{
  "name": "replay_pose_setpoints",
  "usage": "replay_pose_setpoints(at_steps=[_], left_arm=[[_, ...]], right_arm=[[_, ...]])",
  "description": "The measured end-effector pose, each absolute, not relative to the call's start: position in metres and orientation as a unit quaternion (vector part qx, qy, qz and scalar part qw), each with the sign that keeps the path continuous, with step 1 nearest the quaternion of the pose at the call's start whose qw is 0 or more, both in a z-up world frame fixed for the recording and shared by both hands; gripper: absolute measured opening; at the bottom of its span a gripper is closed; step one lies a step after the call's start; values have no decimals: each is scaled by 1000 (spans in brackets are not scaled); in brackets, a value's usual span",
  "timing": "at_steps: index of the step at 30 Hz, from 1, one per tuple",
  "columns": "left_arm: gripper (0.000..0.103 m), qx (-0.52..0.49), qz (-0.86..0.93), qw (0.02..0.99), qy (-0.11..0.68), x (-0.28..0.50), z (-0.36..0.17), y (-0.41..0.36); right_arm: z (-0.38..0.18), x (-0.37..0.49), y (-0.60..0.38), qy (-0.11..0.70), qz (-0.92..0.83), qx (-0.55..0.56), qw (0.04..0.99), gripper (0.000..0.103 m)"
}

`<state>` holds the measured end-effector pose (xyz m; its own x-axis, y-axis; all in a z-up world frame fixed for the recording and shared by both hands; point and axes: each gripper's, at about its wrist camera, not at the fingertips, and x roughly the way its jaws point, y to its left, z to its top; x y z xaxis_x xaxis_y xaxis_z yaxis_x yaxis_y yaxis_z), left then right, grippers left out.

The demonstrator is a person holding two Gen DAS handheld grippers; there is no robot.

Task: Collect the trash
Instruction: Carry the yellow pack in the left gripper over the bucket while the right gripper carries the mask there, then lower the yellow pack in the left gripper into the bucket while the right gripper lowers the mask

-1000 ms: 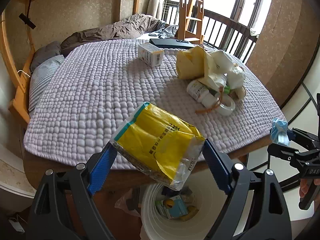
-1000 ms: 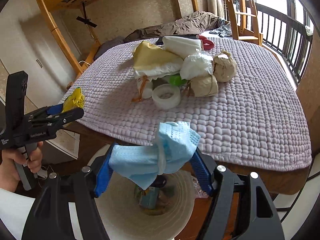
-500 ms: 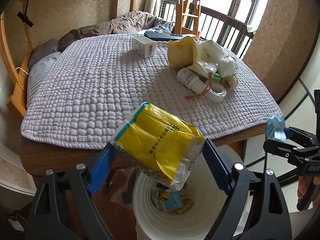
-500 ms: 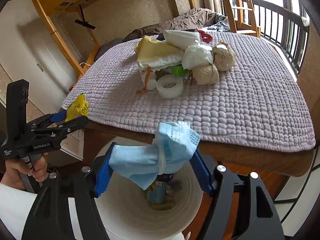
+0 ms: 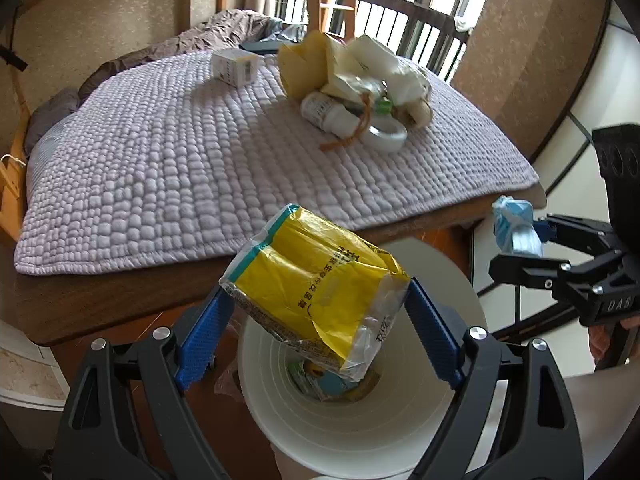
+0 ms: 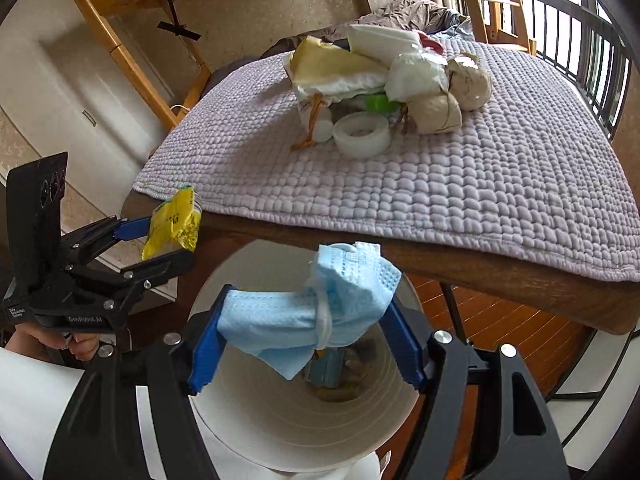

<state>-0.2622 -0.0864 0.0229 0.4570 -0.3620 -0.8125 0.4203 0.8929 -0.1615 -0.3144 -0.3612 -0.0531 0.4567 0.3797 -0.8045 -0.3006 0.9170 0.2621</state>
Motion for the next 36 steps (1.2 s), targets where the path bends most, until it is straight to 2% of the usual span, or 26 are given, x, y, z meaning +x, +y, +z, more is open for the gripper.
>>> replay_pose_setpoints(at_steps=[36], left_arm=[[88, 106, -222, 811, 530, -272, -35, -106]], right_arm=[[-131, -308, -313, 547, 208, 25, 811, 69]])
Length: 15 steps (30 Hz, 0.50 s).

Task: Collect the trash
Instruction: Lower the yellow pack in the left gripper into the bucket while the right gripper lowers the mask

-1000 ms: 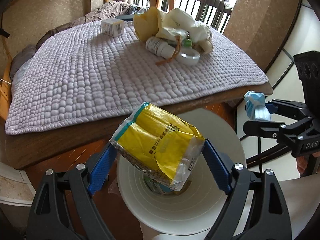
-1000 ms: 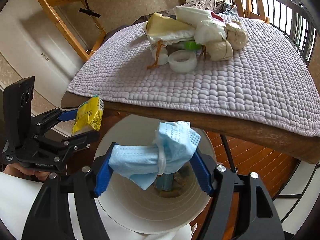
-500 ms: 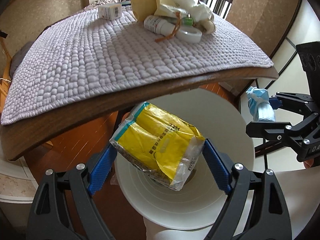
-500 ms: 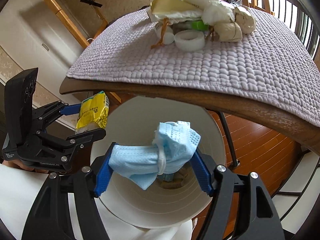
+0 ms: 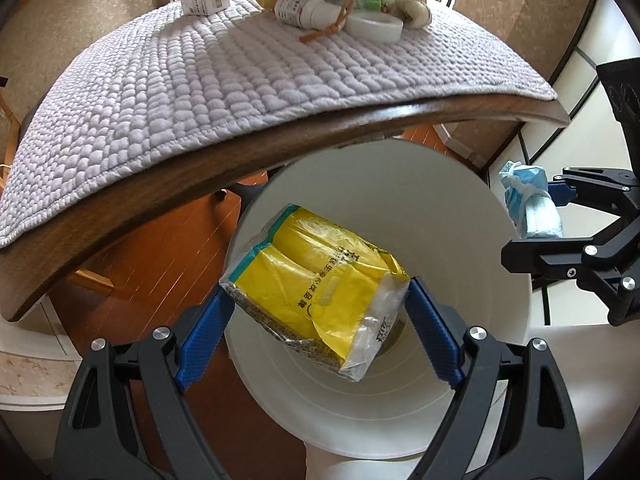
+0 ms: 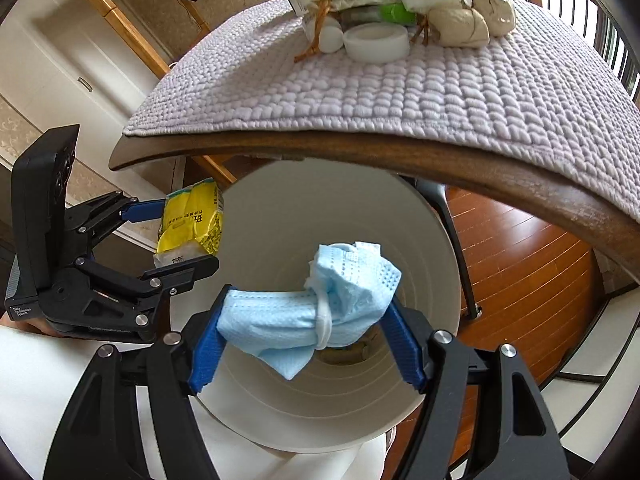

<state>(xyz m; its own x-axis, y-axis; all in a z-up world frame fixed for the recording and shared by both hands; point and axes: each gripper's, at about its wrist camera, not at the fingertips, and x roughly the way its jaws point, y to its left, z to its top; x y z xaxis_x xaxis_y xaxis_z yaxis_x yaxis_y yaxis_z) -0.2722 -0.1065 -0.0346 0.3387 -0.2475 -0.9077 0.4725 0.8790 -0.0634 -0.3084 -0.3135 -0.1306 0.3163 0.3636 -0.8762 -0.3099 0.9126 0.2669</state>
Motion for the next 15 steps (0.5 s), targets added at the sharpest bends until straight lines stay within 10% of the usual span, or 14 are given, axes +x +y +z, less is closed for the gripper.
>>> replay_pose_setpoints(at_steps=[15], left_arm=[[88, 121, -221, 801, 543, -271, -60, -125]], right_arm=[[-148, -294, -299, 560, 202, 22, 803, 69]])
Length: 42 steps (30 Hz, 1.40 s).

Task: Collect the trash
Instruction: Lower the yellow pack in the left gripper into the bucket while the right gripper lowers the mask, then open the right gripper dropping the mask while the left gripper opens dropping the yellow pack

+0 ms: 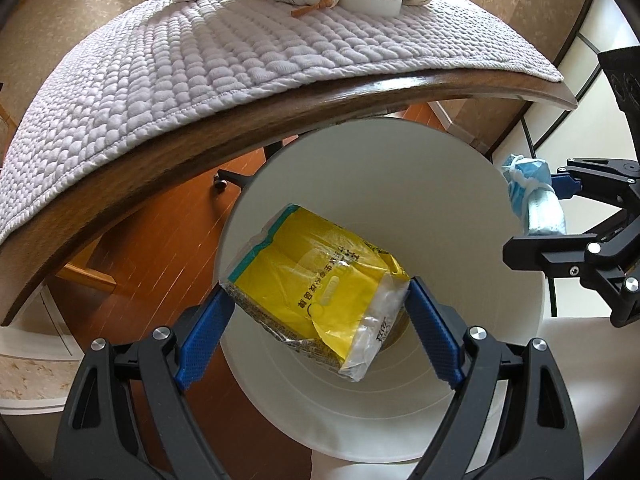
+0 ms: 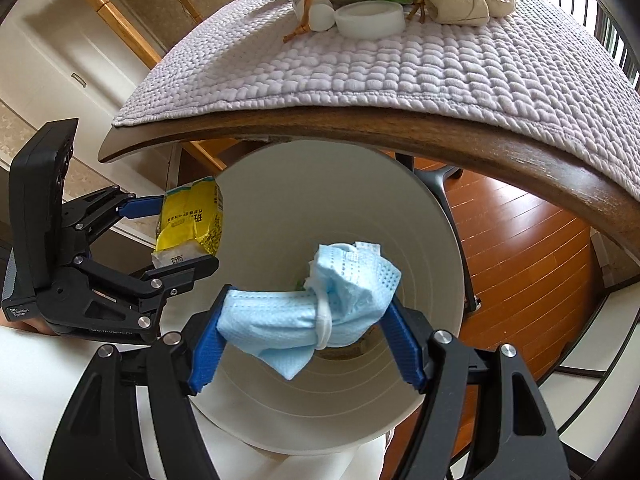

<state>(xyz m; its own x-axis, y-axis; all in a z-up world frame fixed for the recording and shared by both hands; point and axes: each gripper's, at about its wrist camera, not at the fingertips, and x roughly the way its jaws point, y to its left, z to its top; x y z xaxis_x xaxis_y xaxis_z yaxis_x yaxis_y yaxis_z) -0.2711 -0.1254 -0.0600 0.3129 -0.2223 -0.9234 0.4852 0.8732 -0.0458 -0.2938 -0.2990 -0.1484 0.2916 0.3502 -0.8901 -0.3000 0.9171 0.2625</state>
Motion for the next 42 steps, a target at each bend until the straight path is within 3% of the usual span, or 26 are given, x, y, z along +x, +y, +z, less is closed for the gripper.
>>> replay_pose_setpoints(at_steps=[42], left_arm=[[88, 141, -240, 789, 547, -263, -68, -109]], right_arm=[[-162, -275, -319, 563, 199, 57, 800, 71]])
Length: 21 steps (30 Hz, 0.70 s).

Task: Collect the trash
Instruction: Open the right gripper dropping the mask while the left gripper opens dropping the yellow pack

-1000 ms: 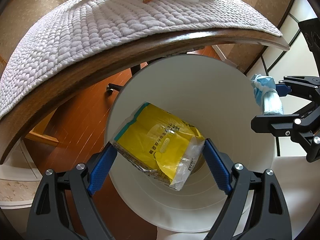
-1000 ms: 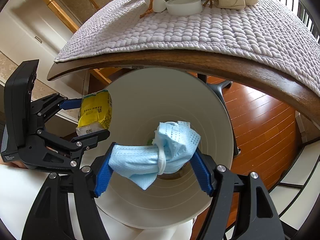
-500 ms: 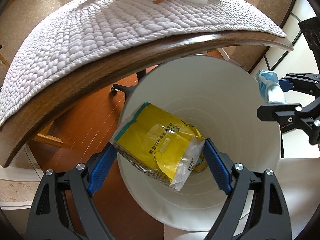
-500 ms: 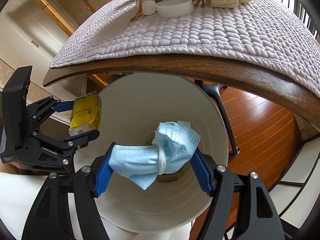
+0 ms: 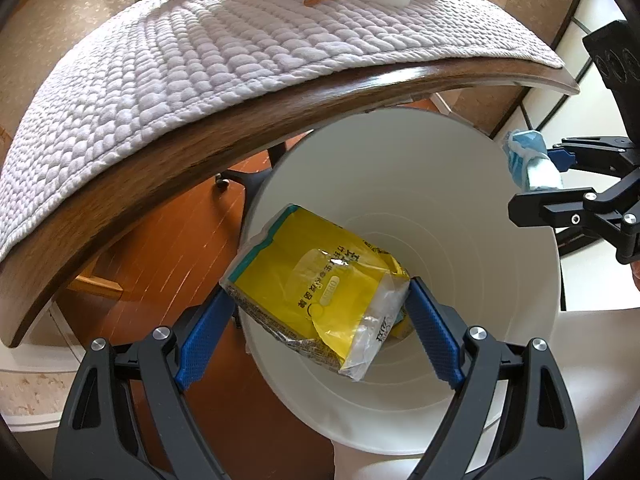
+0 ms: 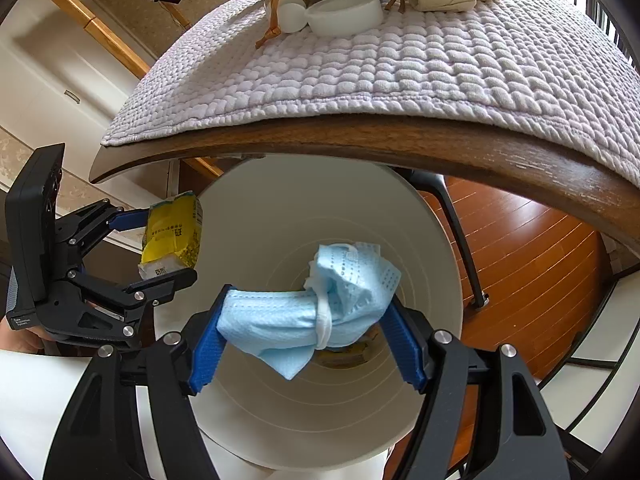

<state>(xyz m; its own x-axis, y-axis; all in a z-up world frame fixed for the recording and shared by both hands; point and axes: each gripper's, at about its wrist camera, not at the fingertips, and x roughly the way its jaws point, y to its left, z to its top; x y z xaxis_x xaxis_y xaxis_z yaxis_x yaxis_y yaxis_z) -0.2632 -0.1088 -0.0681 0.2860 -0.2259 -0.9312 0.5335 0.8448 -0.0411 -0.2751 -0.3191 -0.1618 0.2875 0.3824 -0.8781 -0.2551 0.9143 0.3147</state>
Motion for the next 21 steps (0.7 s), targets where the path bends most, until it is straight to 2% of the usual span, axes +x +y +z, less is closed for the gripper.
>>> replay_pose_setpoints(at_steps=[1, 2, 3, 4, 6, 15, 18, 21], left_arm=[[88, 140, -246, 787, 548, -262, -69, -113], [89, 140, -249, 786, 548, -262, -70, -117], [90, 141, -251, 786, 548, -262, -69, -119], [95, 142, -251, 786, 546, -261, -69, -120], [97, 142, -251, 791, 540, -261, -66, -120], [98, 114, -268, 807, 513, -255, -38, -110], [98, 109, -267, 818, 497, -253, -22, -105], [98, 105, -262, 834, 475, -254, -2, -101]], right_arm=[[-161, -276, -319, 562, 199, 57, 801, 74], [-160, -276, -320, 561, 195, 59, 803, 82], [-159, -277, -320, 559, 192, 62, 804, 86], [-157, -278, -322, 554, 192, 66, 807, 87], [-151, -278, -325, 548, 191, 73, 811, 88], [-118, -280, -343, 514, 163, 40, 841, 91], [-97, -282, -350, 485, 139, 16, 863, 98], [-76, -278, -354, 452, 103, -10, 886, 98]])
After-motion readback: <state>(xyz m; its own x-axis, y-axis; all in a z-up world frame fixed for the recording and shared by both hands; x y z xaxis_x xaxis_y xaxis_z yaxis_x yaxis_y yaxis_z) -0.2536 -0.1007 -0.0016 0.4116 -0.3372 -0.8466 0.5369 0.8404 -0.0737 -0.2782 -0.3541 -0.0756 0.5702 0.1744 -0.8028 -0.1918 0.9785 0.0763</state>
